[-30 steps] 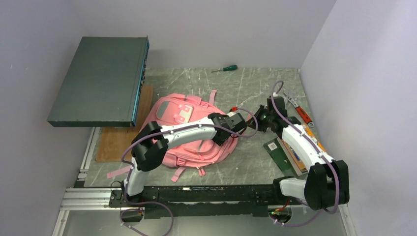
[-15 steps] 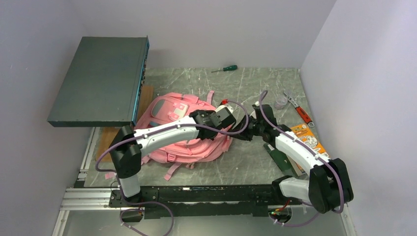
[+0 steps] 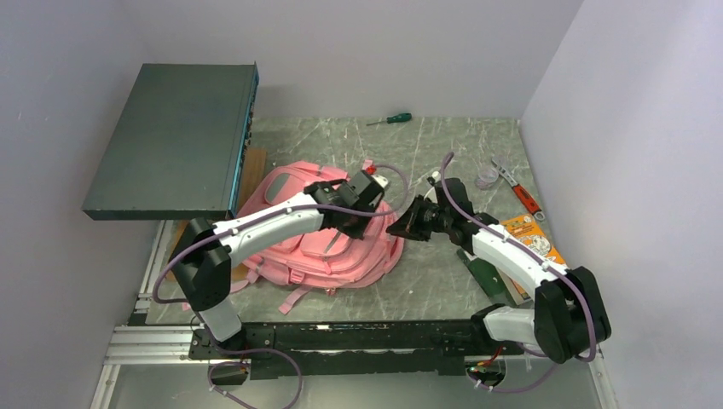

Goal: Pack the student bag
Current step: Pick up the stationery from the center of the board, then place the stationery in the student bag.

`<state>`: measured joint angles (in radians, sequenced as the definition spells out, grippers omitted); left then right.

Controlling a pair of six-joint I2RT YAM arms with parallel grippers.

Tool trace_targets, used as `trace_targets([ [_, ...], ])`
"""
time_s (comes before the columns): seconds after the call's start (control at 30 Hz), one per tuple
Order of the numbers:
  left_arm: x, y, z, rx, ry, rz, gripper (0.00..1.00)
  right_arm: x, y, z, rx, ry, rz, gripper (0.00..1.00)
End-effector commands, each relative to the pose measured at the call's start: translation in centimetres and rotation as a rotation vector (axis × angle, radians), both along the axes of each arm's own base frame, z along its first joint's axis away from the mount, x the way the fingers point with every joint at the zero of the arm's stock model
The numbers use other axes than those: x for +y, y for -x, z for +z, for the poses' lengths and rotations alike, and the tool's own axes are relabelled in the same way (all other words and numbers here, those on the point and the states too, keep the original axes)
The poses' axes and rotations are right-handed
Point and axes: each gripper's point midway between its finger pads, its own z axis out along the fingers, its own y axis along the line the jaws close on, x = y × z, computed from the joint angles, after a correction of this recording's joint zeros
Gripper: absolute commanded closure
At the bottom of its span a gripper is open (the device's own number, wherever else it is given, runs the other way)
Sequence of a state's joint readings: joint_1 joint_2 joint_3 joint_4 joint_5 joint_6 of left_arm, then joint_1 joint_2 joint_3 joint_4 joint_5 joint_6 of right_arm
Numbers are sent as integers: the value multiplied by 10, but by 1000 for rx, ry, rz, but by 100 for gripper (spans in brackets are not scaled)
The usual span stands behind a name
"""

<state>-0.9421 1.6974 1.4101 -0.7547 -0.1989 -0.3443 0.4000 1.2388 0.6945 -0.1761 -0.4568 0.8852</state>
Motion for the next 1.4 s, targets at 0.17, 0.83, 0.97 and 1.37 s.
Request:
trace_targets([
  [0.17, -26, 9, 18, 205, 407, -50, 100, 23, 9, -1, -62, -44, 123, 100],
  [0.83, 10, -5, 26, -41, 190, 24, 100, 48, 23, -34, 96, -23, 141, 100],
  [0.97, -7, 3, 65, -191, 292, -30, 100, 52, 26, -22, 169, -122, 62, 100],
  [1.37, -31, 16, 105, -178, 578, -2, 100, 42, 1, 38, 37, -157, -126, 100],
])
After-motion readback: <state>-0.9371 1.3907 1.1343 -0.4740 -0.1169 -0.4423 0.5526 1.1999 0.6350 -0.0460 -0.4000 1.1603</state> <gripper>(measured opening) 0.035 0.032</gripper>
